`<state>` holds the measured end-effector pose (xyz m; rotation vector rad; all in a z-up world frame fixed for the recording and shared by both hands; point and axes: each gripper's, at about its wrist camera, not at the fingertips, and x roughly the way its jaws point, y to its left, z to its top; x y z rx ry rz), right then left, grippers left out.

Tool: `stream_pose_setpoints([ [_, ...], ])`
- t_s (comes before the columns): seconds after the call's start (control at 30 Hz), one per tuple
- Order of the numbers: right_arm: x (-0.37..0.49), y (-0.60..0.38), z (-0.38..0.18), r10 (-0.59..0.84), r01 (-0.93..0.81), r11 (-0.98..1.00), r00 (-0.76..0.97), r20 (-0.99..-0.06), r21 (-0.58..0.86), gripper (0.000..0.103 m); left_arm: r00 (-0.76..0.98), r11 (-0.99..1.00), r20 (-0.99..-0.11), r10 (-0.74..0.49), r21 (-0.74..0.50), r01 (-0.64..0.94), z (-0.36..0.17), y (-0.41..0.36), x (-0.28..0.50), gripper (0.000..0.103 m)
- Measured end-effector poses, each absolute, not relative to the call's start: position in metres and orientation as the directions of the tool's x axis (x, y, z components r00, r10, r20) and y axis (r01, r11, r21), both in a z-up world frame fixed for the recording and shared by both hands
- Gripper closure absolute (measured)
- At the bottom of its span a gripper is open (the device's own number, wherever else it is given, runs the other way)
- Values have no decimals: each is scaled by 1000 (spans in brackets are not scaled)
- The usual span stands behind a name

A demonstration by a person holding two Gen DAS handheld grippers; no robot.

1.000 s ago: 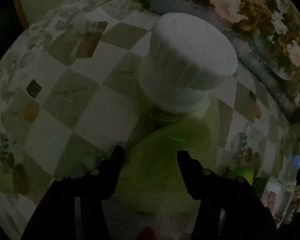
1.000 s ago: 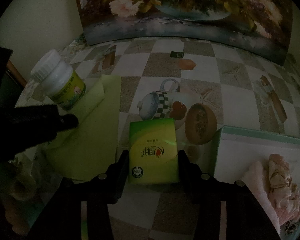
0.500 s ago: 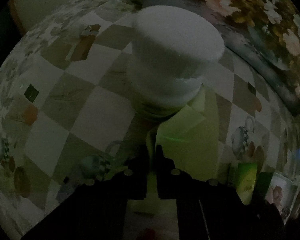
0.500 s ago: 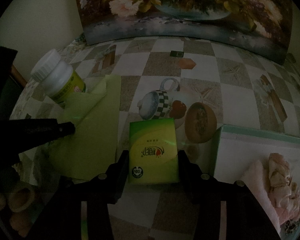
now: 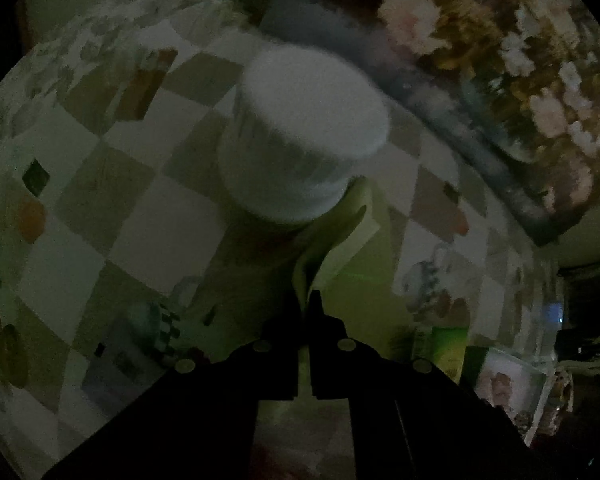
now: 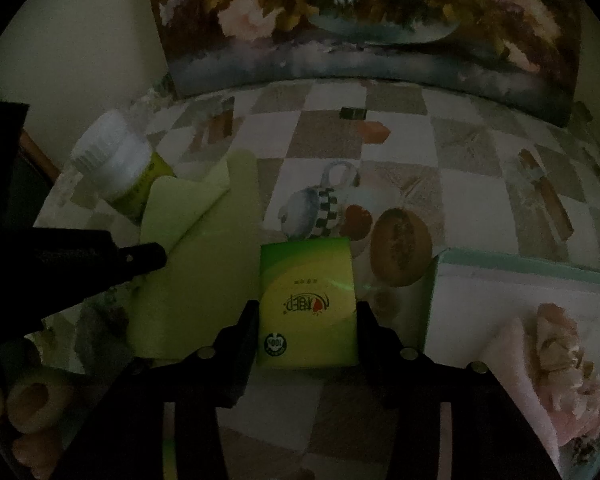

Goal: Organize soft objects
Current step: 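Grasp the green cloth with the left gripper while the right gripper grasps the green tissue pack, then lift the green cloth and tissue pack and carry both over the white tray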

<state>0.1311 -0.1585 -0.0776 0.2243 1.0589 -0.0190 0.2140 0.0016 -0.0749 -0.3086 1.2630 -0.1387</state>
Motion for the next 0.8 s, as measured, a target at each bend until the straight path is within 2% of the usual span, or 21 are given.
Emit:
stream_pose_setpoints([
  [0.4, 117, -166, -36, 102, 127, 970, 561, -821, 207, 54, 391, 942, -868, -306, -336, -10, -11, 10, 195, 100],
  [0.8, 97, -173, 3, 93, 139, 964, 619, -780, 225, 54, 446, 945, -840, -310, -323, 49, 23, 0, 173, 100],
])
